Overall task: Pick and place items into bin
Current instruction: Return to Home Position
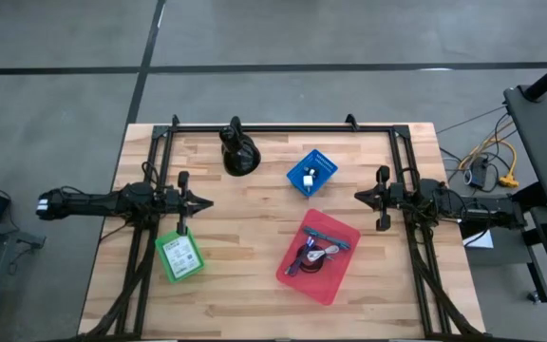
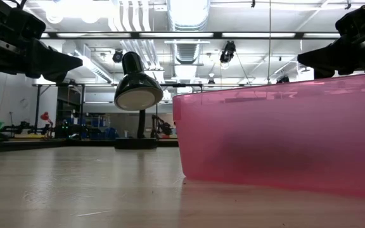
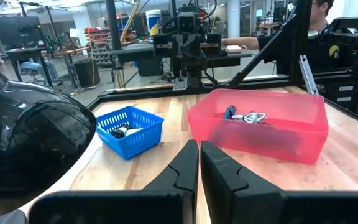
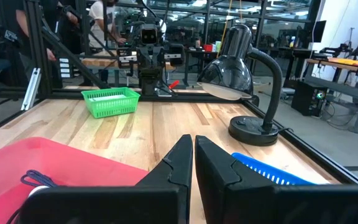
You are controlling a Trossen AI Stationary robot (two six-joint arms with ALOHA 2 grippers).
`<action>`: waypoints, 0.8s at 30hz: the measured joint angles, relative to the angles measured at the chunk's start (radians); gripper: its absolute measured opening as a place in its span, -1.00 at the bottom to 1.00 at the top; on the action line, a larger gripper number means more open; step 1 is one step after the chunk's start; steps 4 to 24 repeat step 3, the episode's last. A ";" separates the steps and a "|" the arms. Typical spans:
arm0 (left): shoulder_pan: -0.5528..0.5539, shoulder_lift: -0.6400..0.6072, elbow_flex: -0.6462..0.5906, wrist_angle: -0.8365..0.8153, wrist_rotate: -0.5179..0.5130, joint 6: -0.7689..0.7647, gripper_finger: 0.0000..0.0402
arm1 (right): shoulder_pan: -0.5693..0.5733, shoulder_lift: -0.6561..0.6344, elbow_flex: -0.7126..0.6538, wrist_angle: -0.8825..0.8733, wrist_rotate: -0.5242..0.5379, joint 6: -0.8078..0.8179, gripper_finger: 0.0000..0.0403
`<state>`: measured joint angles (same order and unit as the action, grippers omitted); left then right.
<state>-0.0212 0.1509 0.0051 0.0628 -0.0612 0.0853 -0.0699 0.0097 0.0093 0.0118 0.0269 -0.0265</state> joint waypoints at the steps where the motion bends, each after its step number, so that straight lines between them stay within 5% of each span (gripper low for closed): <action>1: 0.000 0.000 0.000 0.000 0.000 0.000 -1.00 | 0.000 0.000 0.000 0.000 0.000 0.000 -0.96; 24: 0.000 -0.001 0.000 0.000 0.000 0.000 -1.00 | 0.000 0.000 0.000 0.000 0.000 0.000 -0.96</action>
